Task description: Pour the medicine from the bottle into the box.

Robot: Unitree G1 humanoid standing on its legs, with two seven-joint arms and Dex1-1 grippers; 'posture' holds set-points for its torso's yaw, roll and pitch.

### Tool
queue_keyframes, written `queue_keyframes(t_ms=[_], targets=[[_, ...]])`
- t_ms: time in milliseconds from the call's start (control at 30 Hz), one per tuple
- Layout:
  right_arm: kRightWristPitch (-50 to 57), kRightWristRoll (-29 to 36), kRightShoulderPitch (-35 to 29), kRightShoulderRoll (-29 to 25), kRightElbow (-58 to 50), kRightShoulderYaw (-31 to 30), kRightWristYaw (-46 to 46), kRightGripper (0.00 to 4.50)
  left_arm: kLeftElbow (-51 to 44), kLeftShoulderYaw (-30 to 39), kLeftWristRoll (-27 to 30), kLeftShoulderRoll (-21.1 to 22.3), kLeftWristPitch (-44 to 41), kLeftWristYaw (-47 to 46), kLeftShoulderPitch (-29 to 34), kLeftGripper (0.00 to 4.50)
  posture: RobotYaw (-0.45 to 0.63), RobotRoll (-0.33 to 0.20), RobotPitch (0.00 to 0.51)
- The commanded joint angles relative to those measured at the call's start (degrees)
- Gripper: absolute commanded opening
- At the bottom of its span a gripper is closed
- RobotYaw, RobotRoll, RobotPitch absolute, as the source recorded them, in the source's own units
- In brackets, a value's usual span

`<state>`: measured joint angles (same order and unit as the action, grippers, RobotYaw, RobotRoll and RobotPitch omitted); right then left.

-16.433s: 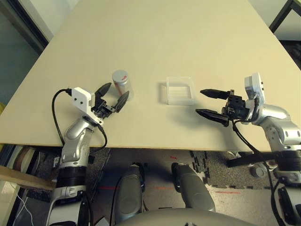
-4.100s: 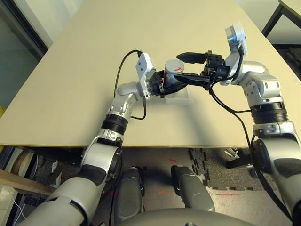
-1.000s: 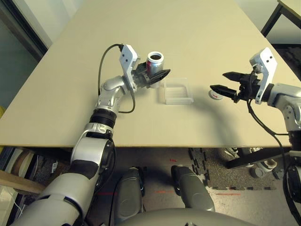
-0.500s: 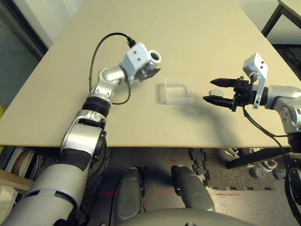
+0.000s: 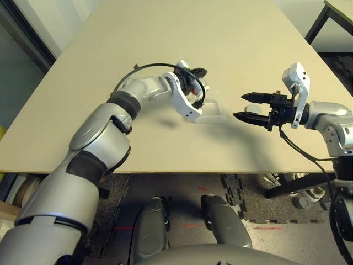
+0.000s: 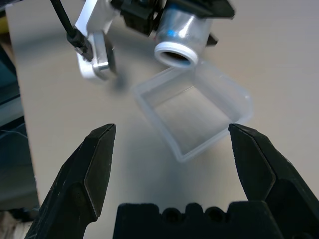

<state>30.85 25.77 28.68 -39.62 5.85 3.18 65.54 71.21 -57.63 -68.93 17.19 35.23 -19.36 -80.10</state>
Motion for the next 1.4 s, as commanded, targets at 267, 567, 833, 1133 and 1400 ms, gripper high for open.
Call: queue_keyframes(t_ms=[267,567,833,1133,1400], targets=[[1.4,1.0,-1.3,-0.7,-2.2,0.2,-0.3,4.5,4.7,-4.5,-5.0,-2.2,-2.7,-3.0,-4.3,2.72,-0.29,0.0,0.112],[1.3,0.9,-0.8,-0.3,-1.4,-0.3,-0.2,4.5,6.3,-2.1,-1.4,-3.1,-2.2,2.0,-4.9,2.72,-0.28,0.0,0.117],[-0.4,-0.6,-1.3,-0.5,-1.0,-1.0,-0.3,4.5,7.1,29.5,32.5,-3.2,-4.5,33.1,2.1,2.72,-0.28,0.0,0.12],[-1.3,-2.3,-0.1,-0.2,1.2,-1.3,-1.0,4.5,2.2,54.7,59.2,-4.2,-18.4,52.9,10.8,2.72,-0.27,0.0,0.119],[-2.0,-3.1,0.4,0.5,2.0,-1.7,-1.2,4.5,-3.2,65.0,70.8,-5.1,-21.6,54.9,17.8,2.72,-0.24,0.0,0.122]])
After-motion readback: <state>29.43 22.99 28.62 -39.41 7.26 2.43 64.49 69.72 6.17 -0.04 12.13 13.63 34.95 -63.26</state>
